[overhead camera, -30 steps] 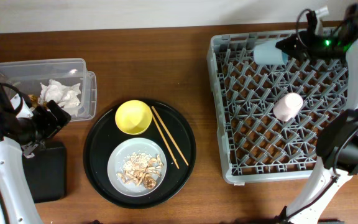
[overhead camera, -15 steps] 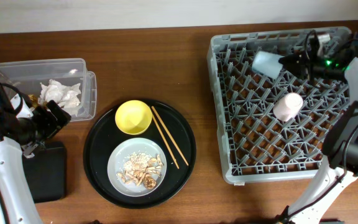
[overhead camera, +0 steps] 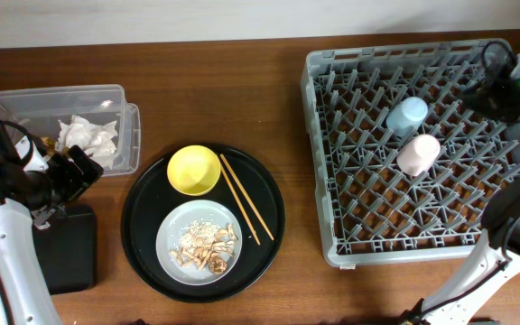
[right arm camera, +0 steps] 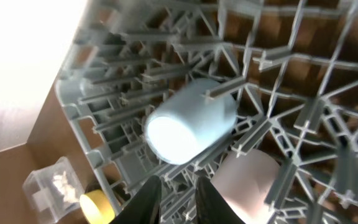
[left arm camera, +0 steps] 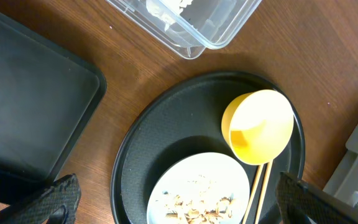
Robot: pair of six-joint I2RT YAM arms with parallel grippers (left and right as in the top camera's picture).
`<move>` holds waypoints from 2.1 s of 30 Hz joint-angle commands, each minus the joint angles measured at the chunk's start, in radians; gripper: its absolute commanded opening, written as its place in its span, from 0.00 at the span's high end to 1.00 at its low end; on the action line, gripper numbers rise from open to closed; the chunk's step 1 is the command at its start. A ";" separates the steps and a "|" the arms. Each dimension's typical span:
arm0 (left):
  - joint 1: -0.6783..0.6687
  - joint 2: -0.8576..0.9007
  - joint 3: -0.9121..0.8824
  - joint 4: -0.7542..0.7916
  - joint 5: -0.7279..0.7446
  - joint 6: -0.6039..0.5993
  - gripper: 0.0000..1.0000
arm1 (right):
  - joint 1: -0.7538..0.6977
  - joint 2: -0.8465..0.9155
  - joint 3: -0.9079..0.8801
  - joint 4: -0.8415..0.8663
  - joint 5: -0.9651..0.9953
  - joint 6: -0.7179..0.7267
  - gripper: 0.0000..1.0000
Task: Sort waste into correct bins and load items into the dishwasher rack
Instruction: 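Place the light-blue cup in the rack's back row and release, then reach the right gripper to the wooden chopsticks and grasp one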
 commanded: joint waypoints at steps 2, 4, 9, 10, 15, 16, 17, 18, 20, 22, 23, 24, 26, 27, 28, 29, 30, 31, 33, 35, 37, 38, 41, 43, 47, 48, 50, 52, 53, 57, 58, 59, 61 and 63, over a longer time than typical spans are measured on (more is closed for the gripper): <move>0.005 -0.010 0.003 -0.001 -0.007 -0.010 0.00 | 0.074 -0.151 0.164 -0.084 0.150 -0.014 0.78; 0.005 -0.010 0.003 -0.001 -0.007 -0.010 0.00 | 0.141 -0.202 0.172 -0.111 0.178 -0.014 0.78; 0.005 -0.010 0.003 -0.001 -0.007 -0.010 0.01 | 0.441 -0.260 0.171 -0.237 0.276 -0.072 0.61; 0.005 -0.010 0.003 -0.001 -0.007 -0.010 0.01 | 0.517 -0.254 0.162 -0.255 0.319 -0.072 0.58; 0.005 -0.010 0.003 -0.001 -0.007 -0.010 0.01 | 0.868 -0.195 0.048 -0.214 0.521 -0.072 0.50; 0.005 -0.010 0.003 -0.001 -0.007 -0.010 0.01 | 0.928 -0.175 0.011 -0.185 0.545 -0.072 0.47; 0.005 -0.010 0.003 -0.001 -0.007 -0.010 0.01 | 0.984 -0.152 -0.039 -0.139 0.550 -0.076 0.45; 0.005 -0.010 0.003 -0.001 -0.007 -0.010 0.01 | 1.019 -0.136 -0.075 -0.100 0.550 -0.084 0.44; 0.005 -0.010 0.003 -0.001 -0.007 -0.010 0.01 | 1.078 -0.103 -0.140 -0.026 0.550 -0.090 0.44; 0.005 -0.010 0.003 -0.001 -0.007 -0.010 0.01 | 1.138 -0.065 -0.211 0.057 0.550 -0.090 0.44; 0.005 -0.010 0.003 -0.001 -0.007 -0.010 0.01 | 1.160 -0.051 -0.235 0.084 0.550 -0.090 0.46; 0.005 -0.010 0.003 0.000 -0.007 -0.010 0.01 | 1.184 -0.034 -0.256 0.111 0.550 -0.085 0.49; 0.005 -0.010 0.003 -0.001 -0.007 -0.010 0.01 | 1.219 -0.011 -0.284 0.152 0.552 -0.063 0.51; 0.005 -0.010 0.003 -0.001 -0.007 -0.010 0.01 | 1.236 -0.006 -0.296 0.171 0.552 -0.063 0.53; 0.005 -0.010 0.003 -0.001 -0.007 -0.010 0.01 | 1.243 -0.003 -0.304 0.182 0.551 -0.063 0.54; 0.005 -0.010 0.003 -0.001 -0.007 -0.010 0.00 | 1.249 -0.002 -0.313 0.192 0.551 -0.063 0.55; 0.005 -0.010 0.003 -0.001 -0.007 -0.010 0.01 | 1.254 0.000 -0.324 0.201 0.551 -0.063 0.57; 0.005 -0.010 0.003 -0.001 -0.007 -0.010 0.00 | 1.257 0.001 -0.338 0.211 0.550 -0.062 0.62; 0.005 -0.010 0.003 -0.001 -0.007 -0.010 0.01 | 1.262 0.001 -0.388 0.249 0.550 -0.043 0.64; 0.005 -0.010 0.003 -0.001 -0.007 -0.010 0.00 | 1.262 0.001 -0.447 0.278 0.550 -0.036 0.64; 0.005 -0.010 0.003 -0.001 -0.007 -0.010 0.01 | 1.262 0.001 -0.484 0.287 0.549 -0.035 0.64; 0.005 -0.010 0.003 -0.001 -0.007 -0.010 0.01 | 1.262 0.001 -0.504 0.300 0.534 -0.036 0.64; 0.005 -0.010 0.003 -0.001 -0.007 -0.010 0.01 | 1.262 0.001 -0.537 0.325 0.484 -0.036 0.64; 0.005 -0.010 0.003 -0.001 -0.007 -0.010 0.01 | 1.263 0.001 -0.539 0.325 0.485 -0.036 0.64; 0.005 -0.010 0.003 0.000 -0.007 -0.010 0.01 | 1.263 0.003 -0.541 0.329 0.487 -0.037 0.64; 0.005 -0.010 0.003 -0.001 -0.007 -0.010 0.01 | 1.263 0.005 -0.547 0.339 0.486 -0.037 0.64; 0.005 -0.010 0.003 -0.001 -0.007 -0.010 0.00 | 1.263 0.008 -0.576 0.380 0.489 -0.037 0.64; 0.005 -0.010 0.003 -0.001 -0.007 -0.010 0.01 | 1.263 0.008 -0.610 0.417 0.494 -0.036 0.64; 0.005 -0.010 0.003 -0.001 -0.007 -0.010 0.01 | 1.263 0.008 -0.628 0.437 0.497 -0.036 0.64; 0.005 -0.010 0.003 0.000 -0.007 -0.010 0.00 | 1.263 0.008 -0.655 0.476 0.504 -0.036 0.65; 0.005 -0.010 0.003 -0.001 -0.007 -0.010 0.01 | 1.263 0.008 -0.655 0.476 0.510 -0.036 0.70; 0.005 -0.010 0.003 -0.001 -0.007 -0.010 0.01 | 1.263 0.008 -0.655 0.479 0.509 -0.036 0.74; 0.005 -0.010 0.003 -0.001 -0.007 -0.010 0.01 | 1.262 0.008 -0.654 0.479 0.513 -0.036 0.87; 0.005 -0.010 0.003 -0.001 -0.007 -0.010 0.01 | 1.258 0.007 -0.645 0.478 0.513 -0.020 0.96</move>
